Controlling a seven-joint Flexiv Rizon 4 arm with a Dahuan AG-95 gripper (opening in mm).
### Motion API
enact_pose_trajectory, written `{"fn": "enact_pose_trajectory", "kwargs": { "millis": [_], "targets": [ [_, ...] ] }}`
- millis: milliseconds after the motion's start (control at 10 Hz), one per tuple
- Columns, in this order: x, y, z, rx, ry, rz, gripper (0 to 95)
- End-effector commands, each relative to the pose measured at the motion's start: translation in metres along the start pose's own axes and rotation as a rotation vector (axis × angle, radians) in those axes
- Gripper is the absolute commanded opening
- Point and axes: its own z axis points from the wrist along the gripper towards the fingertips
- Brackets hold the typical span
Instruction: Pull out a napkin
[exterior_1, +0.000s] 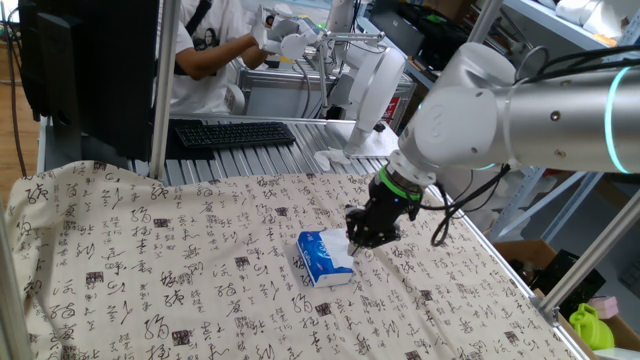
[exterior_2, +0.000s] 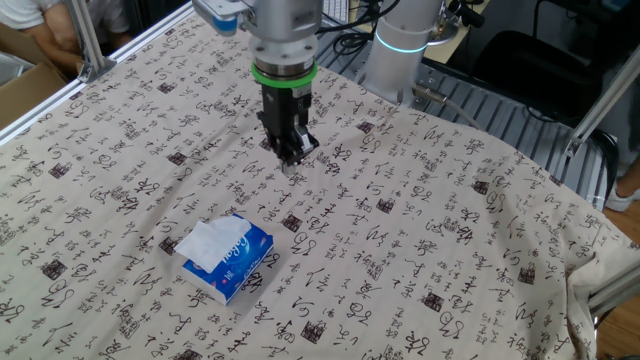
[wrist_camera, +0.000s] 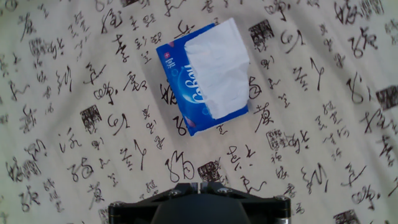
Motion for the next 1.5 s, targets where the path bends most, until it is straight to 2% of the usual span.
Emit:
{"fn": "enact_pose_trajectory", "kwargs": {
  "millis": [100, 500, 800, 900, 1300, 1400, 1500],
  "targets": [
    [0.000, 0.000, 0.000, 0.000, -0.001, 0.002, 0.0],
    [-0.006, 0.001, 0.003, 0.029, -0.013, -0.028, 0.0],
    [-0.015, 0.003, 0.008, 0.037, -0.015, -0.040, 0.0],
    [-0.021, 0.004, 0.012, 0.046, -0.020, -0.052, 0.0],
    [-0.046, 0.004, 0.026, 0.047, -0.023, -0.087, 0.0],
    [-0.050, 0.004, 0.027, 0.051, -0.024, -0.093, 0.0],
    [-0.058, 0.002, 0.030, 0.061, -0.026, -0.102, 0.0]
  ]
}}
